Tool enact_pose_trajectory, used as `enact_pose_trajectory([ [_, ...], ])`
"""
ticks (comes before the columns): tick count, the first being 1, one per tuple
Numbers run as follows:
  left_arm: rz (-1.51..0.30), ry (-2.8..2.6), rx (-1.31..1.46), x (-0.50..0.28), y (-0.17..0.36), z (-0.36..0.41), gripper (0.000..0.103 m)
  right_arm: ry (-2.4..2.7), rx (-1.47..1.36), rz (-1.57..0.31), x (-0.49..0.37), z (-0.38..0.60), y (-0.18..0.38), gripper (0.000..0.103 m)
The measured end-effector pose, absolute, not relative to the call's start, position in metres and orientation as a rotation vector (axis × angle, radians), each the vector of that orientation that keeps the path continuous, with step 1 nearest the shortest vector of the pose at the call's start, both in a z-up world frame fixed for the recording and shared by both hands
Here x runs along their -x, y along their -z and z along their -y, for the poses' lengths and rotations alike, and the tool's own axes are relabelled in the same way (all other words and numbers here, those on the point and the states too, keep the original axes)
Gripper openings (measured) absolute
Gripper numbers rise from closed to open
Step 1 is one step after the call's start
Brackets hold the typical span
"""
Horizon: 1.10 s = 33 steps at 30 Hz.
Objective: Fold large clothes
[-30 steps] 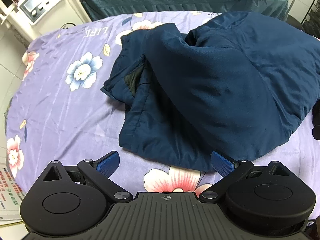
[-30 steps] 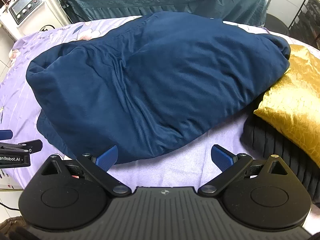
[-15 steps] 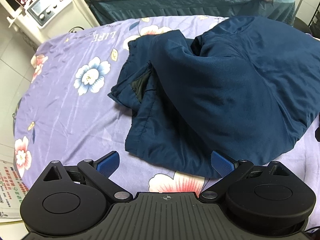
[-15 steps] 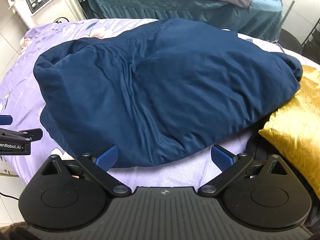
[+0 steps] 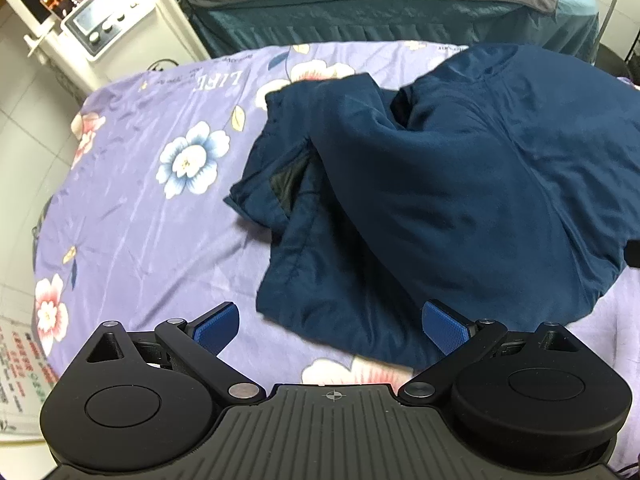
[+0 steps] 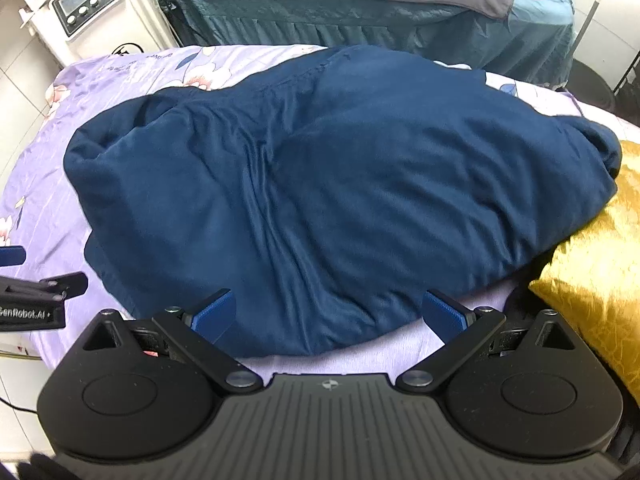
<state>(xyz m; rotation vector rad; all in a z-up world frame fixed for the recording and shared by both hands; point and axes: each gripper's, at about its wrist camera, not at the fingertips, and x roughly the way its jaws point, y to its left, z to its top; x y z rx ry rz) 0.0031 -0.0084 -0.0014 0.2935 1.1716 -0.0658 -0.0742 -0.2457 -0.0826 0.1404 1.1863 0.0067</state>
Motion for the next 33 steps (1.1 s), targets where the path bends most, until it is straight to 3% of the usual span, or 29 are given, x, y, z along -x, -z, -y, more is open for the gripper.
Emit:
enact_pose_trajectory([
  [12, -1.053, 0.067, -0.204, -0.088, 0.015, -0.119, 0.103, 0.115, -0.256, -1.075, -0.036, 0.174, 0.069, 0.1],
  [18, -1.079, 0.027, -0.119, -0.097, 0.036, -0.206, 0.103, 0.22, -0.016, -1.204, -0.107, 0.118, 0.129, 0.101],
  [23, -1.11, 0.062, -0.125, -0.091, 0.055, -0.244, 0.103, 0.259, -0.038, -1.262, -0.097, 0.115, 0.163, 0.098],
  [26, -1.105, 0.095, -0.112, -0.098, 0.057, -0.246, 0.103, 0.232, -0.046, -1.234, -0.085, 0.121, 0.156, 0.081],
  [28, -1.082, 0.124, -0.091, -0.105, 0.052, -0.239, 0.103, 0.231, -0.051, -1.188, -0.074, 0.124, 0.142, 0.041],
  [30, -1.054, 0.149, -0.076, -0.112, 0.044, -0.227, 0.103, 0.216, -0.086, -1.131, -0.057, 0.134, 0.122, 0.02],
  [33, -1.018, 0.188, -0.067, -0.124, 0.03, -0.201, 0.103, 0.194, -0.118, -1.049, -0.019, 0.154, 0.087, 0.016],
])
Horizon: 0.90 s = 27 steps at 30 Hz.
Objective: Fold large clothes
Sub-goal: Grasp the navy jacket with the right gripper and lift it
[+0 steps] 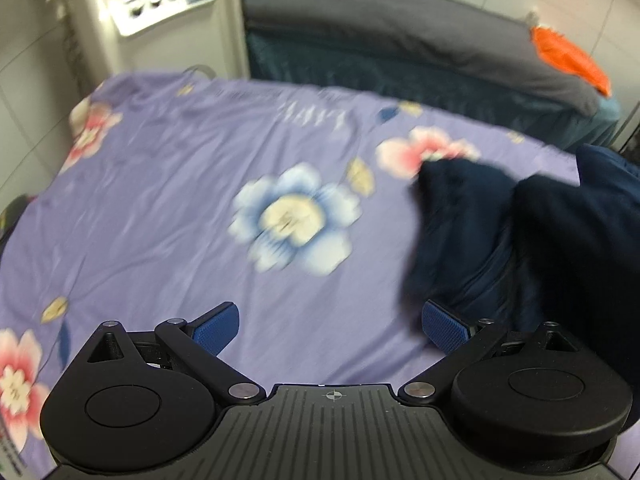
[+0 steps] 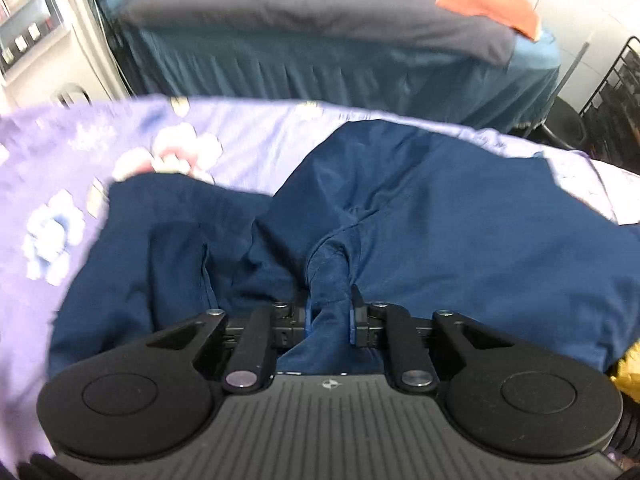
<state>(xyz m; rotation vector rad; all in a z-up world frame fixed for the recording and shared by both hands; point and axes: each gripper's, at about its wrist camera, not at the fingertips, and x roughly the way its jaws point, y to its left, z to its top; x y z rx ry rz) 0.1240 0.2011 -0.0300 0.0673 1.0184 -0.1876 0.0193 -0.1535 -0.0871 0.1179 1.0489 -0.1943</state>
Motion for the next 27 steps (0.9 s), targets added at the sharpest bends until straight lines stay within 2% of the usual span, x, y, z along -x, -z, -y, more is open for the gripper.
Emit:
enact_pose_trajectory([
  [4, -0.968, 0.271, -0.094, -0.134, 0.011, -0.158, 0.103, 0.257, -0.141, -0.963, 0.054, 0.196, 0.047, 0.014],
  [7, -0.939, 0.333, -0.136, -0.143, 0.003, -0.122, 0.103, 0.377, -0.248, -0.969, 0.128, 0.24, 0.039, 0.013],
  [13, -0.901, 0.432, -0.226, -0.16, -0.008, -0.051, 0.103, 0.689, -0.559, -1.11, 0.271, 0.311, 0.102, 0.013],
  [16, -0.895, 0.48, -0.25, -0.166, -0.006, -0.024, 0.103, 0.8, -0.772, -1.229, 0.316, 0.32, 0.154, 0.016],
  [18, -0.919, 0.514, -0.256, -0.172, 0.002, -0.009, 0.103, 0.844, -0.951, -1.227, 0.334, 0.316, 0.178, 0.017],
  [20, -0.953, 0.535, -0.259, -0.18, 0.012, 0.003, 0.103, 0.856, -0.928, -1.208, 0.33, 0.307, 0.177, 0.023],
  [23, -0.994, 0.591, -0.221, -0.194, 0.022, 0.018, 0.103, 0.845, -0.817, -1.168, 0.322, 0.292, 0.15, 0.024],
  [24, -1.005, 0.616, -0.215, -0.2, 0.027, 0.025, 0.103, 0.842, -0.773, -1.144, 0.322, 0.285, 0.139, 0.027],
  [26, -1.0, 0.655, -0.234, -0.209, 0.037, 0.042, 0.103, 0.835, -0.664, -1.088, 0.322, 0.27, 0.117, 0.043],
  [27, -0.991, 0.679, -0.267, -0.212, 0.045, 0.053, 0.103, 0.839, -0.612, -1.082, 0.322, 0.263, 0.111, 0.059],
])
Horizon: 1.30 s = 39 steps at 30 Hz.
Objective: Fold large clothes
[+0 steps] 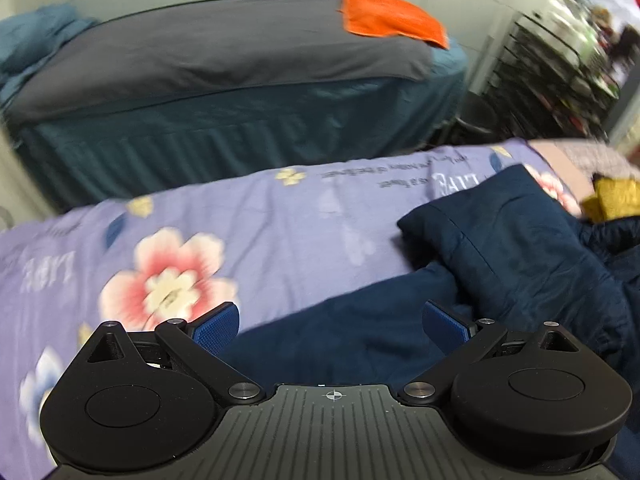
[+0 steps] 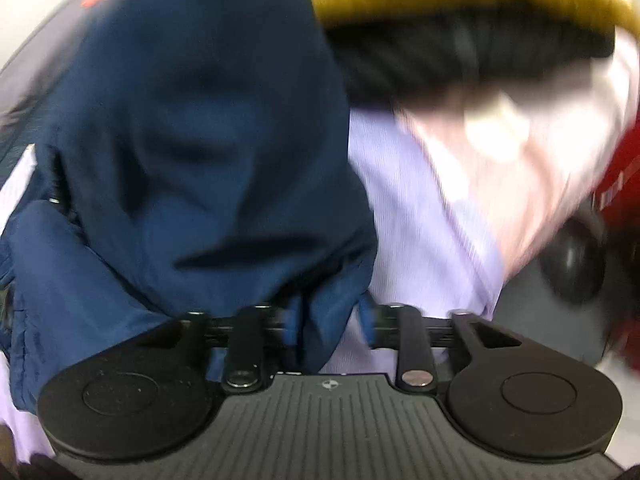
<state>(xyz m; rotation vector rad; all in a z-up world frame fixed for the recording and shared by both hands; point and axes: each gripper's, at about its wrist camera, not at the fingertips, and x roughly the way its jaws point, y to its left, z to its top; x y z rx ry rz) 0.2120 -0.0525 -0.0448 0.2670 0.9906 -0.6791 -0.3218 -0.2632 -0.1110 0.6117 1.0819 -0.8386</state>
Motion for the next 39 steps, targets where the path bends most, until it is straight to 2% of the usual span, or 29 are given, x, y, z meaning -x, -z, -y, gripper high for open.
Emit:
enact_pose_trajectory([
  [1, -0.979, 0.704, -0.31, -0.213, 0.051, 0.063, 0.103, 0.844, -0.551, -1.087, 0.323, 0.258, 0.105, 0.068],
  [2, -0.97, 0.734, -0.363, -0.215, 0.06, 0.075, 0.103, 0.845, -0.519, -1.087, 0.325, 0.257, 0.101, 0.07],
  [5, -0.975, 0.828, -0.537, -0.217, 0.093, 0.108, 0.103, 0.818, -0.464, -1.033, 0.325, 0.271, 0.09, 0.072],
  [8, -1.009, 0.906, -0.585, -0.22, 0.122, 0.126, 0.103, 0.787, -0.453, -0.985, 0.331, 0.285, 0.081, 0.076],
  [10, -1.069, 0.976, -0.563, -0.222, 0.138, 0.134, 0.103, 0.773, -0.472, -0.927, 0.33, 0.303, 0.076, 0.091],
  [11, -1.107, 0.999, -0.563, -0.221, 0.146, 0.138, 0.103, 0.78, -0.487, -0.898, 0.329, 0.31, 0.073, 0.094],
  [13, -1.131, 1.012, -0.614, -0.215, 0.157, 0.144, 0.103, 0.775, -0.552, -0.85, 0.324, 0.32, 0.071, 0.095],
  [15, -1.076, 1.017, -0.671, -0.204, 0.16, 0.146, 0.103, 0.709, -0.641, -0.835, 0.311, 0.338, 0.079, 0.1],
  [20, -1.059, 1.007, -0.628, -0.192, 0.143, 0.134, 0.103, 0.736, -0.714, -0.93, 0.257, 0.355, 0.123, 0.101],
  [21, -1.04, 1.004, -0.637, -0.188, 0.139, 0.13, 0.102, 0.743, -0.727, -0.935, 0.248, 0.355, 0.127, 0.094],
  [22, -1.027, 1.004, -0.644, -0.182, 0.134, 0.124, 0.089, 0.728, -0.71, -0.941, 0.238, 0.351, 0.127, 0.078],
  [23, -1.02, 1.004, -0.638, -0.177, 0.131, 0.118, 0.08, 0.709, -0.668, -0.949, 0.228, 0.343, 0.125, 0.071],
  [24, -1.019, 1.015, -0.621, -0.171, 0.128, 0.111, 0.074, 0.678, -0.583, -0.965, 0.215, 0.329, 0.12, 0.053],
  [25, -1.023, 1.033, -0.6, -0.165, 0.124, 0.105, 0.063, 0.652, -0.505, -0.989, 0.205, 0.317, 0.117, 0.031],
  [26, -1.025, 1.053, -0.564, -0.158, 0.117, 0.099, 0.058, 0.624, -0.43, -1.013, 0.195, 0.304, 0.113, 0.024],
  [29, -1.006, 1.074, -0.432, -0.145, 0.093, 0.079, 0.051, 0.514, -0.272, -0.979, 0.175, 0.266, 0.089, 0.018],
  [34, -0.945, 1.048, -0.207, -0.13, 0.039, 0.028, 0.049, 0.272, -0.208, -0.809, 0.145, 0.226, 0.009, 0.014],
  [35, -0.921, 1.033, -0.159, -0.127, 0.024, 0.013, 0.042, 0.219, -0.187, -0.771, 0.14, 0.217, -0.008, 0.014],
  [36, -0.891, 1.009, -0.112, -0.123, 0.008, -0.004, 0.031, 0.167, -0.168, -0.731, 0.134, 0.206, -0.027, 0.014],
  [37, -0.844, 0.993, -0.052, -0.12, -0.01, -0.024, 0.028, 0.115, -0.159, -0.694, 0.127, 0.196, -0.045, 0.014],
  [39, -0.758, 0.948, 0.043, -0.114, -0.051, -0.064, 0.028, 0.007, -0.209, -0.617, 0.119, 0.185, -0.078, 0.014],
])
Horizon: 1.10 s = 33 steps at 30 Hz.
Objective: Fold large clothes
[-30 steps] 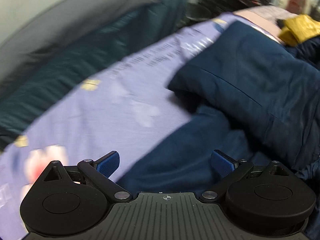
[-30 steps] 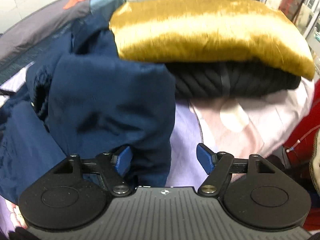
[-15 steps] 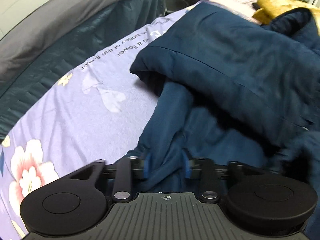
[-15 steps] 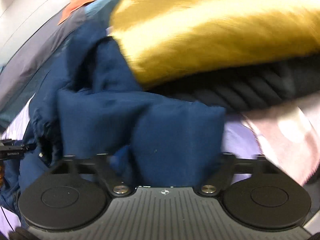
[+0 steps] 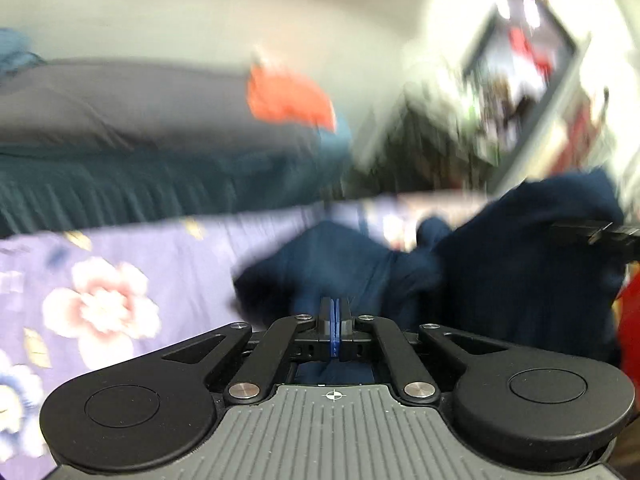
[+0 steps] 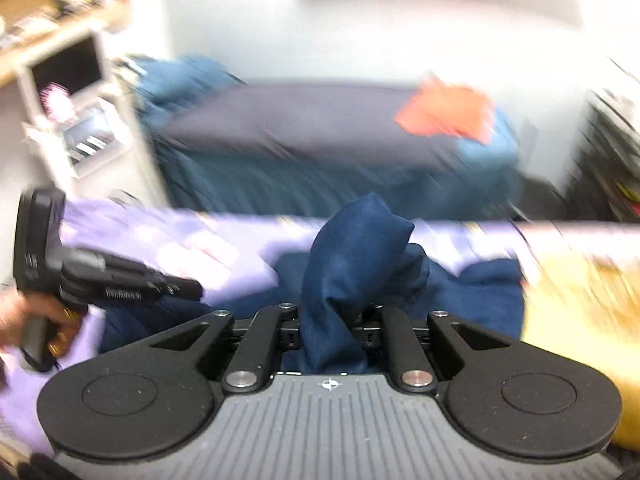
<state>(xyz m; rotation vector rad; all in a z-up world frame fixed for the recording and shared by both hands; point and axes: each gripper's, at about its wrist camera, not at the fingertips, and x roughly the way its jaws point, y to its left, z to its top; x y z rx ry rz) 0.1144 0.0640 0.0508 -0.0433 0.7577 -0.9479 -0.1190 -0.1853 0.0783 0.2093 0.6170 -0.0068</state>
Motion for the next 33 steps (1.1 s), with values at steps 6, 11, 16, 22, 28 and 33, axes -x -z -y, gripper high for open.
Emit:
enact_pose_trajectory([
  [6, -0.714, 0.669, -0.013, -0.098, -0.108, -0.154, 0.04, -0.294, -0.428, -0.46, 0.088, 0.191, -0.138, 0.013],
  [11, -0.717, 0.521, -0.119, -0.1, -0.082, -0.167, 0.103, -0.217, -0.418, -0.501, 0.07, 0.198, -0.136, 0.013],
  [16, -0.744, 0.579, -0.164, -0.126, -0.045, -0.137, 0.103, 0.105, -0.476, -0.646, 0.107, 0.233, -0.085, 0.013],
  [22, -0.83, 0.715, -0.364, -0.18, 0.025, -0.068, 0.103, 0.56, -0.548, -0.794, 0.193, 0.301, -0.013, 0.013],
  [28, -0.926, 0.976, -0.415, -0.218, 0.083, 0.008, 0.103, 0.761, -0.72, -0.922, 0.256, 0.319, 0.052, 0.015],
  [33, -1.22, 1.157, -0.437, -0.212, 0.138, 0.07, 0.103, 0.783, -0.646, -0.962, 0.25, 0.31, 0.07, 0.016],
])
